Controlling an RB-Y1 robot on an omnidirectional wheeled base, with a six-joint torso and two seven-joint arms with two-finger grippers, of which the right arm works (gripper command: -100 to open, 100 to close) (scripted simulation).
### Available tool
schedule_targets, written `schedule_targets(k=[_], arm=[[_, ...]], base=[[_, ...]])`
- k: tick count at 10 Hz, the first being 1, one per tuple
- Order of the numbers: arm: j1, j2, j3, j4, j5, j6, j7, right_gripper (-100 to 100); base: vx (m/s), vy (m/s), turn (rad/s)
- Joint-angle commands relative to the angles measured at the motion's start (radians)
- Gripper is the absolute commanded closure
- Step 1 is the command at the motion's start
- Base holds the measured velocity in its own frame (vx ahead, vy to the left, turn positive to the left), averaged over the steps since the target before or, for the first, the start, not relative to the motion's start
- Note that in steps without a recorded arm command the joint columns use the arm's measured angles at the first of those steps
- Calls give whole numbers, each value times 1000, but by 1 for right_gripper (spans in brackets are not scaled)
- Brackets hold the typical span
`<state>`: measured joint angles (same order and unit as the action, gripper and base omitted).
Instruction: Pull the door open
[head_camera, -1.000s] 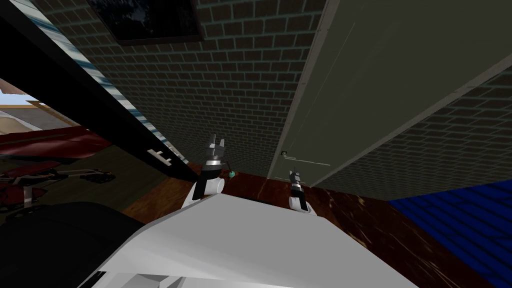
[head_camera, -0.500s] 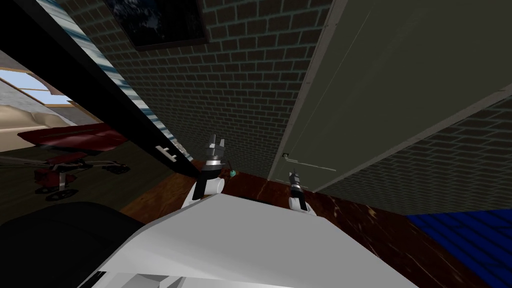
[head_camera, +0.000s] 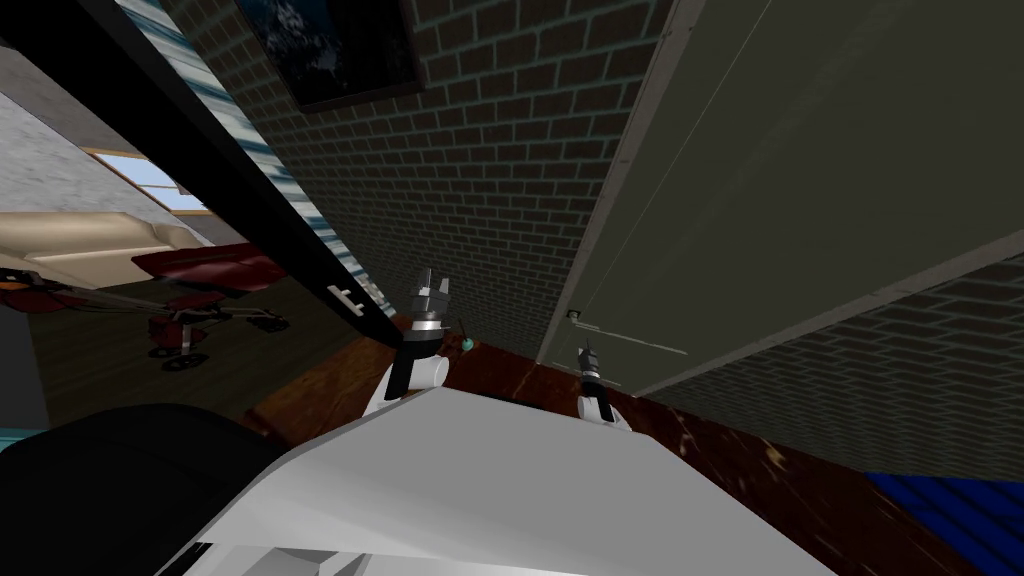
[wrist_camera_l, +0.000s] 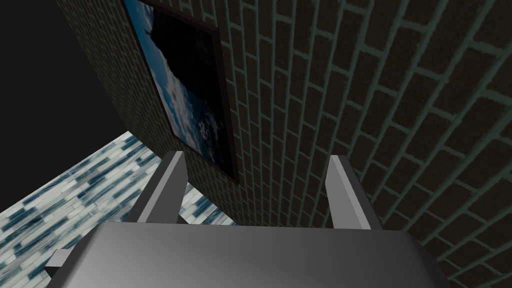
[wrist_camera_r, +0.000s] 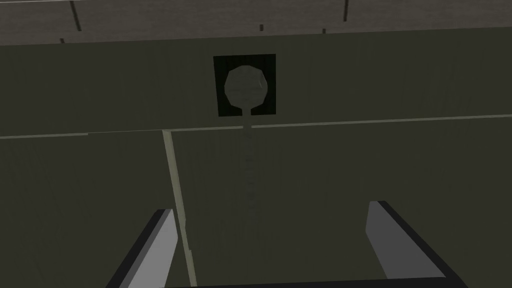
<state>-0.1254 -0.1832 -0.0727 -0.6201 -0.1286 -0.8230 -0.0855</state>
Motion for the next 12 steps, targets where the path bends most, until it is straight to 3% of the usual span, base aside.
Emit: schedule_targets(k=[1, 2, 6, 8, 10, 11, 12], arm=[[-12, -2, 0, 33, -4, -5, -2, -100], [-8, -2, 0, 23, -2, -4, -2, -100], [15, -42, -16, 42, -16, -29, -37, -100], [33, -72, -29, 55, -26, -47, -63, -100], [33, -72, -29, 55, -26, -47, -63, -100], [49, -98, -40, 66, -35, -62, -86, -100], [49, -98, -40, 66, -35, -62, -86, -100]], base=[[25, -74, 78], [12, -35, 19], [141, 31, 101], [195, 24, 122], [97, -6, 23], [138, -2, 188], [156, -8, 86]])
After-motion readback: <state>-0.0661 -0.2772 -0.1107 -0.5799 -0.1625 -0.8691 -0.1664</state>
